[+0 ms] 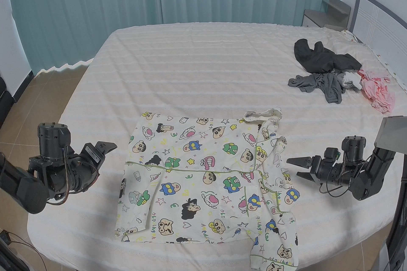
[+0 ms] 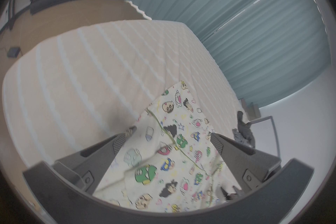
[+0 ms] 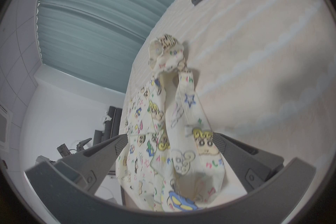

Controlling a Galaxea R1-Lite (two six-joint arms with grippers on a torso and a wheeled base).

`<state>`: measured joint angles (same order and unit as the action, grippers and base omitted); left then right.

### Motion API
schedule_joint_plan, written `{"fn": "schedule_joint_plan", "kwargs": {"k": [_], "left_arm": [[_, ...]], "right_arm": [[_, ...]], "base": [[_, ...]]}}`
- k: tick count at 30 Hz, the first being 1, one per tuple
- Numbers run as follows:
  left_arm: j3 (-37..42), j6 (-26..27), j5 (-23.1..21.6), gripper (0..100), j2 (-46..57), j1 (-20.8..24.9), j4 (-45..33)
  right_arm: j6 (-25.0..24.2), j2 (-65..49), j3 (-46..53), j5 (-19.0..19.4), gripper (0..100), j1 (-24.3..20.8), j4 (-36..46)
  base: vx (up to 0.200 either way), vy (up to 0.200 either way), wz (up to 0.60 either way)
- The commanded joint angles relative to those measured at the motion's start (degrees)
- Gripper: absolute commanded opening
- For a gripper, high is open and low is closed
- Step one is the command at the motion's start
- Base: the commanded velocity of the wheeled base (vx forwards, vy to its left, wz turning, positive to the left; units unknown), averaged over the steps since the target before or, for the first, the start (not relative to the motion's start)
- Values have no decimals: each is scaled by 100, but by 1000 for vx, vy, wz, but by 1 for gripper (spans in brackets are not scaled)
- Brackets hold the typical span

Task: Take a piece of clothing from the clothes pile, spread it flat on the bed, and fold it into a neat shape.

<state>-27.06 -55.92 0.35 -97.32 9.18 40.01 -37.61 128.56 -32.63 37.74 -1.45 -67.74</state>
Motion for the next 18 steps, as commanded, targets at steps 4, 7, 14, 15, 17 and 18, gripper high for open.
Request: {"fn": "schedule_joint_plan", "kwargs": {"k": [4,7,14,15,17,18], "left_arm": [[272,-270,-132,100,530,119,86],[281,-270,-123,100,530,119,130],[281,-270,-123,100,530,119,139],[281,-262,-114,100,521,119,139],[289,-262,-114,100,521,119,139],[289,-262,-114,100,521,119,139]], "right_arm": [[-18,433,-32,260,100,-136,-99],[-27,556,-226,251,100,-154,-90],[-27,626,-577,198,100,-66,-20],[-36,635,-604,198,100,-48,-11],[-27,661,-621,198,100,-40,-20],[-27,697,-639,198,100,-40,-20]], "base": [[0,0,0],[0,0,0],[0,0,0],[0,0,0],[0,0,0],[0,0,0]]}}
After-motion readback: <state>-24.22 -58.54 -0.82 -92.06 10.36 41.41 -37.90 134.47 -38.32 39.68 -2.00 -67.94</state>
